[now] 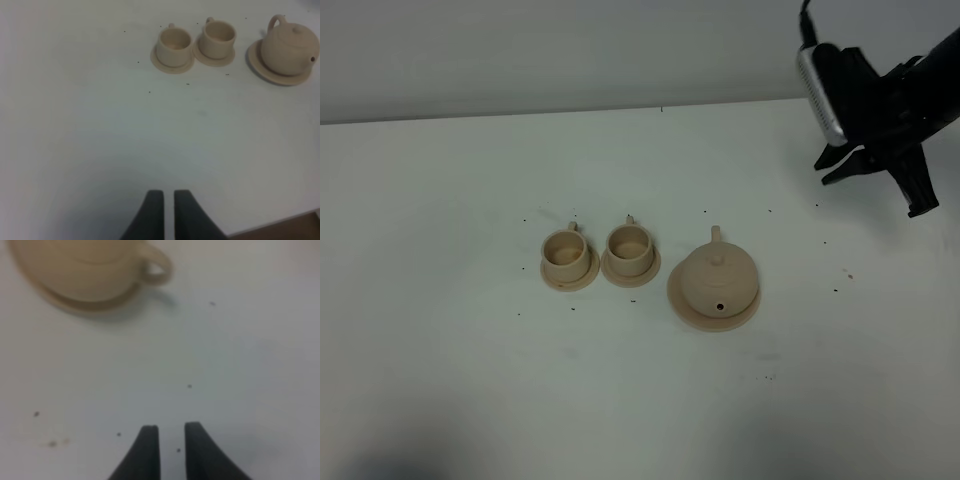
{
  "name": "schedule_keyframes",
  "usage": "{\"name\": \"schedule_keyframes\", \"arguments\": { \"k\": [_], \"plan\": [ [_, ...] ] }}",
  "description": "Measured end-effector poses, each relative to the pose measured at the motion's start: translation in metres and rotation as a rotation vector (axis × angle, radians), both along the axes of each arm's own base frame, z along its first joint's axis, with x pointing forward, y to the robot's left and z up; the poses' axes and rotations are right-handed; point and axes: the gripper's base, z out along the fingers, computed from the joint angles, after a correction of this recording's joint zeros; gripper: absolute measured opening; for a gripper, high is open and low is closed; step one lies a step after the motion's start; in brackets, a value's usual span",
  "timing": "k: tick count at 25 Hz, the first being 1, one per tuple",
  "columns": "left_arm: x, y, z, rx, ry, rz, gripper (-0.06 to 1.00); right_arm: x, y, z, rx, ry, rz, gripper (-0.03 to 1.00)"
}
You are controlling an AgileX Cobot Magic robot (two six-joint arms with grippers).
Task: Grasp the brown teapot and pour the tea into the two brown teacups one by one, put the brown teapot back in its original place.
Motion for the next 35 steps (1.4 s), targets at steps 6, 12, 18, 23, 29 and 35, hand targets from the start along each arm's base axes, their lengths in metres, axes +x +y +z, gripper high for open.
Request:
{"name": "schedule_keyframes", "arguments": {
  "k": [6,12,18,23,29,35],
  "plan": [
    [0.0,0.0,0.0,0.0,0.0,0.0,0.08,-0.031,0.045,0.0,-0.344,-0.008,0.324,0.05],
    [0.0,0.0,0.0,0.0,0.0,0.0,0.08,-0.023,0.059,-0.025,-0.476,-0.085,0.402,-0.01],
    [0.0,0.0,0.0,0.0,0.0,0.0,0.09,0.007,0.063,-0.036,-0.563,-0.357,0.434,-0.01],
    [0.0,0.0,0.0,0.0,0.0,0.0,0.09,0.01,0.065,-0.034,-0.671,-0.44,0.505,-0.01],
    [0.0,0.0,0.0,-0.001,0.0,0.0,0.1,0.0,0.08,-0.032,-0.695,-0.443,0.555,-0.01],
    [0.0,0.0,0.0,-0.001,0.0,0.0,0.11,0.006,0.096,0.001,-0.607,-0.518,0.499,0.0]
  ]
}}
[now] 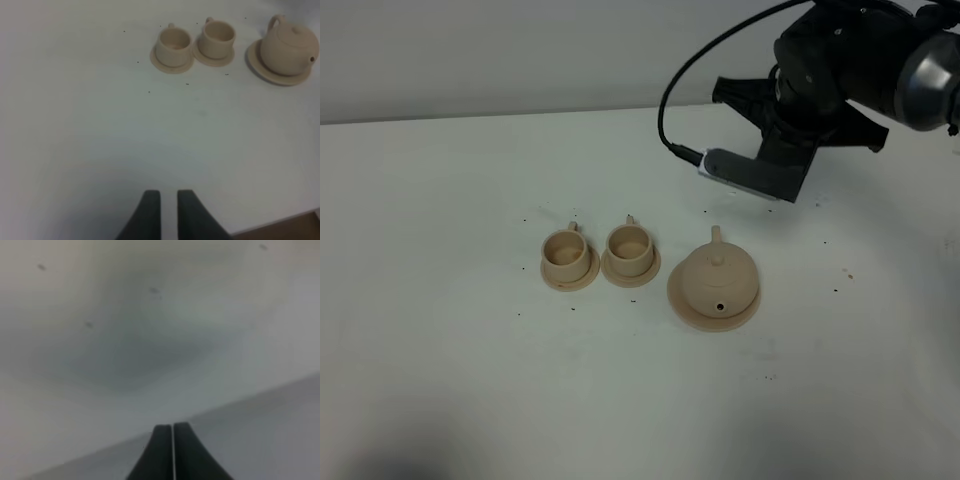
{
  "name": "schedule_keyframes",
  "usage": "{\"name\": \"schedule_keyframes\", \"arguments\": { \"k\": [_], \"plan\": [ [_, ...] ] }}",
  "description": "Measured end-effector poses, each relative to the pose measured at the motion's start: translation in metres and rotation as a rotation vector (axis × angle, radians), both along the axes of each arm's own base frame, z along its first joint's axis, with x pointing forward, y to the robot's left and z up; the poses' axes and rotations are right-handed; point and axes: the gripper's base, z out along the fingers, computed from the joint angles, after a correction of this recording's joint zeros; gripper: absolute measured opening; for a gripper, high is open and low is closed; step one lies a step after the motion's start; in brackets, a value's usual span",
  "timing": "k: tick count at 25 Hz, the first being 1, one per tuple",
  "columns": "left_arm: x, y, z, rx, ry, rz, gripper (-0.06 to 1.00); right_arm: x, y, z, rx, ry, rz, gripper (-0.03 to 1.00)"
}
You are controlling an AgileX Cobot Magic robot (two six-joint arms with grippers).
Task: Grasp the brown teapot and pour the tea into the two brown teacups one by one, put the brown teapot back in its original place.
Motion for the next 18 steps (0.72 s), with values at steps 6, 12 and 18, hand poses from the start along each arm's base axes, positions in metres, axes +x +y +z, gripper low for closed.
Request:
{"name": "schedule_keyframes", "arguments": {
  "k": [6,12,18],
  "plan": [
    [0.0,0.0,0.0,0.0,0.0,0.0,0.11,0.027,0.018,-0.002,0.046,-0.039,-0.008,0.01],
    [0.0,0.0,0.0,0.0,0.0,0.0,0.12,0.048,0.011,-0.005,0.11,0.033,-0.093,0.0],
    [0.0,0.0,0.0,-0.001,0.0,0.0,0.12,0.035,0.0,-0.017,0.101,0.269,-0.224,0.01]
  ]
}}
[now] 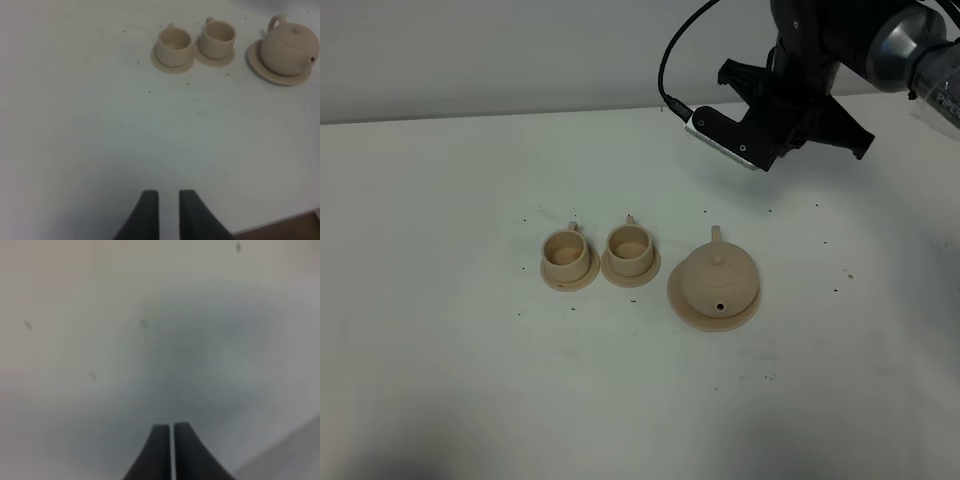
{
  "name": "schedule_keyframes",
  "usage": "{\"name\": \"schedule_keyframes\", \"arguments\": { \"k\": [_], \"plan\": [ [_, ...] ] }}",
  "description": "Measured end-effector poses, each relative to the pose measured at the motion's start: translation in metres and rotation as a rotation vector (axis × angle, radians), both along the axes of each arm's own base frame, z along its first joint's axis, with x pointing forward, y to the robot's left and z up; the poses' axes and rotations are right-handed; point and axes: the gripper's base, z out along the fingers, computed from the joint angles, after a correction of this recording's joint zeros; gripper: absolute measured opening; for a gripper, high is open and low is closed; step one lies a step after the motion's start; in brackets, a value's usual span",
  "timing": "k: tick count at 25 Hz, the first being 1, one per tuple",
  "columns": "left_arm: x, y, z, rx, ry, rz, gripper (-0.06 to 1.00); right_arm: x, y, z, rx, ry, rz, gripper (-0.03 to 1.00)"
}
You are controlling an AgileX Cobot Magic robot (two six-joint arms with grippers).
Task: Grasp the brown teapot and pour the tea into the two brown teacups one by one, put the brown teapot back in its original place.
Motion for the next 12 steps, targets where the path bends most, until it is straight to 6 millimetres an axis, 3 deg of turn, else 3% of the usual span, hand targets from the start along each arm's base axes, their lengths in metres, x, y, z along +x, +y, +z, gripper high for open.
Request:
{"name": "schedule_keyframes", "arguments": {
  "k": [6,12],
  "plan": [
    [0.0,0.0,0.0,0.0,0.0,0.0,0.12,-0.01,0.013,0.007,0.145,0.111,0.025,0.05],
    [0.0,0.0,0.0,0.0,0.0,0.0,0.12,-0.012,0.015,0.017,0.047,0.034,0.071,0.22]
  ]
}}
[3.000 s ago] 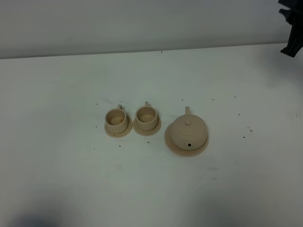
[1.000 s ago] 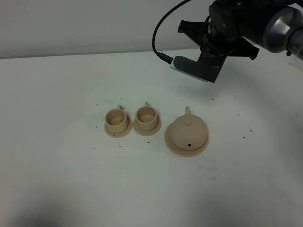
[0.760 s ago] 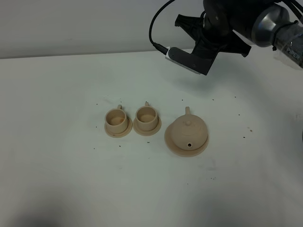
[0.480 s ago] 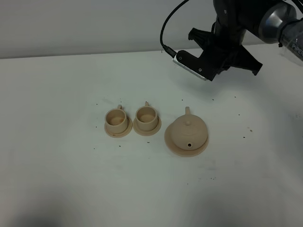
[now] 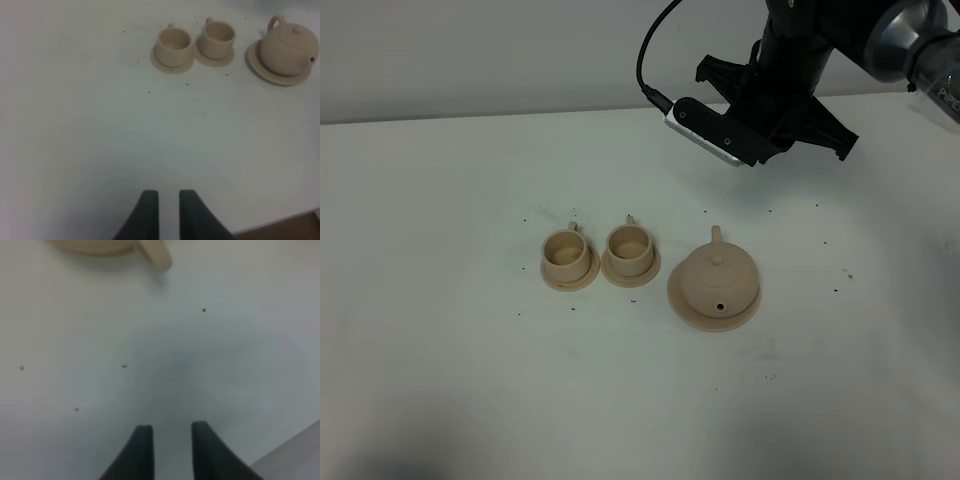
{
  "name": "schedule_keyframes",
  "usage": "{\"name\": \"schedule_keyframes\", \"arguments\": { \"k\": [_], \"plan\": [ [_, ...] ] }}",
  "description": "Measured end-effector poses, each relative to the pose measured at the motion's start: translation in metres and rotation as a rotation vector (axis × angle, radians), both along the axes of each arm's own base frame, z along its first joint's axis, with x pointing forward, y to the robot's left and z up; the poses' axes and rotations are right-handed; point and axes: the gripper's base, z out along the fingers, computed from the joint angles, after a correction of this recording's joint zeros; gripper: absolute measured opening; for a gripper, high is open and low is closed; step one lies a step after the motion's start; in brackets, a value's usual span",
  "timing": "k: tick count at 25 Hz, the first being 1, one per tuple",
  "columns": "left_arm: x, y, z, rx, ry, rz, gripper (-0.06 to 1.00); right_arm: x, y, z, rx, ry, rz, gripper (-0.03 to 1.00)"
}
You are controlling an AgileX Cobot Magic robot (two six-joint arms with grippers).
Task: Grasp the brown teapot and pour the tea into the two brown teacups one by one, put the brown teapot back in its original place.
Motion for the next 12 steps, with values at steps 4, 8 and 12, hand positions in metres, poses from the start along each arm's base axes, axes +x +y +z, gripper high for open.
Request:
{"name": "schedule_keyframes", "arguments": {
  "k": [4,8,12],
  "plan": [
    [0.0,0.0,0.0,0.0,0.0,0.0,0.12,0.0,0.0,0.0,-0.005,-0.003,0.0,0.33],
    [0.0,0.0,0.0,0.0,0.0,0.0,0.12,-0.002,0.003,0.0,-0.004,-0.002,0.008,0.34],
    [0.0,0.0,0.0,0.0,0.0,0.0,0.12,-0.004,0.013,-0.014,-0.044,0.006,0.034,0.34]
  ]
}}
